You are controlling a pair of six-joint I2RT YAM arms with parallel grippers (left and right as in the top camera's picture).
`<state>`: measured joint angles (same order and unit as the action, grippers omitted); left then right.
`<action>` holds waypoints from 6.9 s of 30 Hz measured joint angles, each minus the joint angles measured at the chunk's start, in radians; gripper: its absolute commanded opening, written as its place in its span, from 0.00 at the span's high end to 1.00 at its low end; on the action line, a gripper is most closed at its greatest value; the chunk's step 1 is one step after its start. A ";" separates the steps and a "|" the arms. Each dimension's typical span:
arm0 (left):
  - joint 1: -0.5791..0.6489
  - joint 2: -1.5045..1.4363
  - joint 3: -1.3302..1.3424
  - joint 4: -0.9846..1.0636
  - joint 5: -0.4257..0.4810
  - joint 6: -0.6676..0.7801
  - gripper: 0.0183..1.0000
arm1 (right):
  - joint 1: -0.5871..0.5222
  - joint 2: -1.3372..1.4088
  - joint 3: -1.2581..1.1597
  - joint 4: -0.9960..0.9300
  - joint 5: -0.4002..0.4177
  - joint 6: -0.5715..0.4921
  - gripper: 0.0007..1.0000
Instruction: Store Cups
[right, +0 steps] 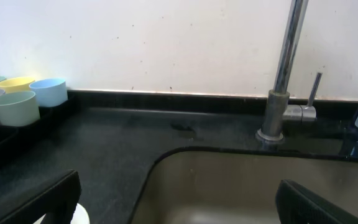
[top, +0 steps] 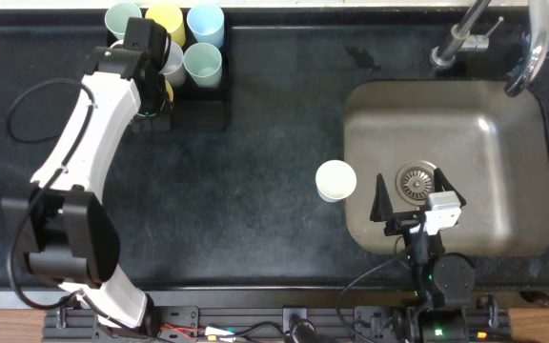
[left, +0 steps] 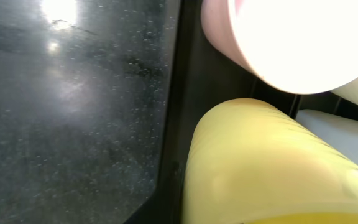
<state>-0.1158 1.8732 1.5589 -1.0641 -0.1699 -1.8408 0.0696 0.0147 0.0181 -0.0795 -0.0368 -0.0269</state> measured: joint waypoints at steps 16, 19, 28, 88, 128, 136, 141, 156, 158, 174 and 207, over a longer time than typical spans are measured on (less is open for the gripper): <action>0.000 0.071 0.000 0.019 0.020 0.015 0.98 | 0.000 0.000 0.000 0.000 0.000 0.000 0.00; 0.000 0.082 0.000 0.021 0.023 0.018 0.98 | 0.000 0.000 0.000 0.000 0.000 0.000 0.00; 0.000 0.109 0.000 0.037 0.027 0.022 0.83 | 0.000 0.000 0.000 0.000 0.000 0.001 0.00; 0.019 -1.277 -1.012 1.229 0.156 1.650 0.00 | 0.000 0.000 0.000 0.000 0.000 0.000 0.00; 0.026 -1.860 -1.549 0.985 0.189 1.770 0.00 | 0.000 0.000 0.000 0.000 0.000 0.000 0.01; 0.026 -1.860 -1.549 0.985 0.188 1.770 0.00 | 0.000 0.000 0.000 0.000 0.000 0.000 0.00; 0.026 -1.860 -1.549 0.985 0.188 1.770 0.00 | 0.000 0.000 0.000 0.000 0.000 0.000 0.00; 0.026 -1.860 -1.549 0.984 0.188 1.770 0.00 | 0.000 0.000 0.000 0.000 0.000 0.000 0.00; 0.026 -1.860 -1.549 0.985 0.188 1.770 0.00 | 0.000 0.000 0.000 0.000 0.000 0.000 0.00; 0.026 -1.860 -1.549 0.984 0.188 1.770 0.00 | -0.003 0.000 0.000 0.001 0.077 -0.013 0.01; 0.026 -1.860 -1.549 0.983 0.181 1.771 0.00 | -0.003 0.483 0.709 -0.677 0.032 0.116 0.00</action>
<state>-0.0898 0.0128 0.0097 -0.0814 0.0113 -0.0696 0.0662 0.4973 0.7273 -0.7567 -0.0044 0.0891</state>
